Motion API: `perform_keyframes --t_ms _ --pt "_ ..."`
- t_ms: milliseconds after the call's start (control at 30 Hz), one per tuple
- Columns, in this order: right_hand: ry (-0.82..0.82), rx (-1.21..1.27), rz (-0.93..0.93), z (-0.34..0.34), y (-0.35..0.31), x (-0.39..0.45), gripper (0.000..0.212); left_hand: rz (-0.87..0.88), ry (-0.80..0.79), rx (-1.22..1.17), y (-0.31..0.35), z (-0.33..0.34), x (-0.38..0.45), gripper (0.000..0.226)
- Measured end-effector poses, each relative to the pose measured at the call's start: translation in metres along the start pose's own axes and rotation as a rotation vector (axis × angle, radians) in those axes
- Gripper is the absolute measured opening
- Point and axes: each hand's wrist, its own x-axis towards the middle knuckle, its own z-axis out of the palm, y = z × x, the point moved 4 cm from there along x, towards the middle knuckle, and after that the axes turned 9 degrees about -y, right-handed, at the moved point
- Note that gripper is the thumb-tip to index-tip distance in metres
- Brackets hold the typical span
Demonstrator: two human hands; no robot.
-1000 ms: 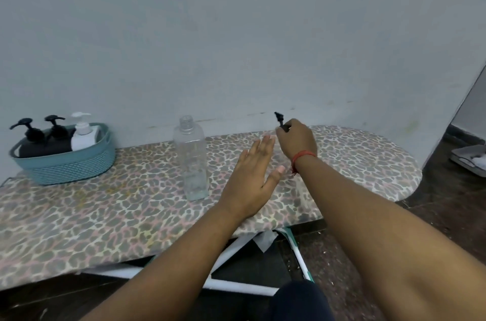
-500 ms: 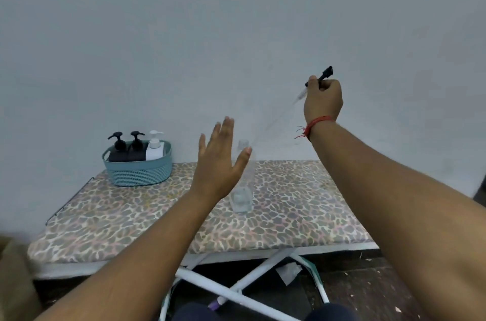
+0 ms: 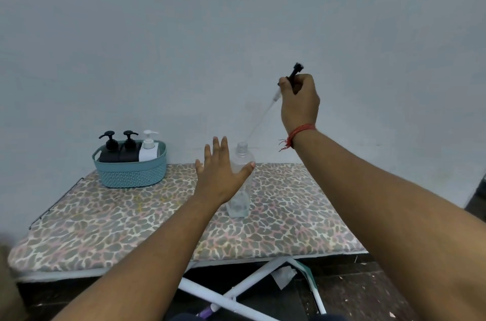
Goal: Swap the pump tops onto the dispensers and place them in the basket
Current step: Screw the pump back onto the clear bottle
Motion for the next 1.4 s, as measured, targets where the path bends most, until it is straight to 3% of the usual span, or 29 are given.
perform_keyframes --t_ms 367,467,533,600,767,900,1067,1267,1400 --pt "-0.467 -0.255 -0.104 0.053 0.034 -0.052 0.022 -0.115 -0.033 -0.089 0.001 0.012 0.018 0.117" --pt "-0.531 -0.295 -0.060 0.064 0.057 -0.066 0.022 -0.032 -0.025 -0.303 0.004 0.015 0.020 0.090" --pt "-0.525 -0.254 -0.019 0.066 0.072 -0.075 0.022 0.001 0.015 -0.415 0.004 0.015 0.018 0.062" --pt "-0.491 -0.184 0.020 0.067 0.082 -0.081 0.020 0.023 0.027 -0.427 0.006 0.015 0.016 0.055" --pt "-0.426 -0.089 0.049 0.071 0.090 -0.085 0.019 0.046 0.045 -0.444 0.004 0.018 0.015 0.055" --pt "-0.383 -0.115 0.010 0.070 0.093 -0.088 0.033 0.029 0.052 -0.413 0.000 0.019 0.015 0.052" --pt "-0.352 -0.192 -0.077 0.069 0.091 -0.093 0.032 0.002 0.057 -0.375 0.001 0.021 0.015 0.051" --pt "-0.473 -0.015 0.037 0.072 0.093 -0.094 0.059 0.008 0.071 -0.381 0.001 0.020 0.013 0.055" --pt "-0.398 -0.045 0.004 0.071 0.095 -0.095 0.057 0.015 0.075 -0.384 0.000 0.021 0.013 0.062"
